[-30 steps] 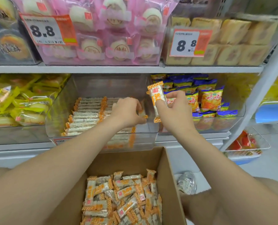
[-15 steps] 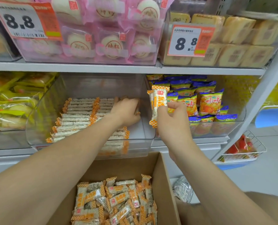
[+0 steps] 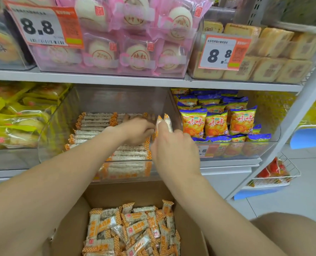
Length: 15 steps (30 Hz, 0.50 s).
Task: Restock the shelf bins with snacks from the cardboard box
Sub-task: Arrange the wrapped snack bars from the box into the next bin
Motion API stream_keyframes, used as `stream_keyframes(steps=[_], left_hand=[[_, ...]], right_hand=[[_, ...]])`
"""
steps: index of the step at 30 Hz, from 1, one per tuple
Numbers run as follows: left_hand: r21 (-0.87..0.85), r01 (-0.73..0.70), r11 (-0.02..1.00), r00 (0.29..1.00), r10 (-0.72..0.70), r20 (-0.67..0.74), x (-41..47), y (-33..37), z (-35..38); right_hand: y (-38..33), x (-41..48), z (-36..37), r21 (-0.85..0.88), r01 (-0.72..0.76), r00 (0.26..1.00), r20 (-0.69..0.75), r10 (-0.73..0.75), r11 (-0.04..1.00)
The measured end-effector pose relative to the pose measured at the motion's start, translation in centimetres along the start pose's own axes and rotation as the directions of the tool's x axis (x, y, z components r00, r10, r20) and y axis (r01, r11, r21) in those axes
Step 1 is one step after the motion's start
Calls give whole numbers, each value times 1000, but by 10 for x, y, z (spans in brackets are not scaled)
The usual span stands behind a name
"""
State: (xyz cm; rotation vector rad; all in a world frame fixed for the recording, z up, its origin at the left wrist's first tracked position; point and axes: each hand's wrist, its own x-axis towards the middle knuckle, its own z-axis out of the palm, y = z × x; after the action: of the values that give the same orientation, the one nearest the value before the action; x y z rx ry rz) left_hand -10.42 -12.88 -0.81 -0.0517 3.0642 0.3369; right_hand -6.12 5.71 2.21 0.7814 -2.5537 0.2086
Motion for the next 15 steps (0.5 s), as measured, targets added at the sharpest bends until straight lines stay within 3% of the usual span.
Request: stream_keyframes(steps=[2, 8, 13, 15], left_hand=[[-39, 32, 999, 998, -30, 54, -3, 1, -1], [-120, 60, 991, 996, -52, 66, -5, -7, 8], [-164, 38, 986, 999, -34, 23, 0, -13, 14], [-172, 40, 984, 999, -35, 32, 2, -14, 15]], right_hand=[[-8, 14, 2, -120, 16, 997, 80, -6, 993], [-17, 65, 35, -150, 173, 965, 223, -137, 973], [-17, 78, 64, -189, 141, 955, 285, -83, 972], [-16, 79, 66, -148, 108, 922, 384, -44, 983]])
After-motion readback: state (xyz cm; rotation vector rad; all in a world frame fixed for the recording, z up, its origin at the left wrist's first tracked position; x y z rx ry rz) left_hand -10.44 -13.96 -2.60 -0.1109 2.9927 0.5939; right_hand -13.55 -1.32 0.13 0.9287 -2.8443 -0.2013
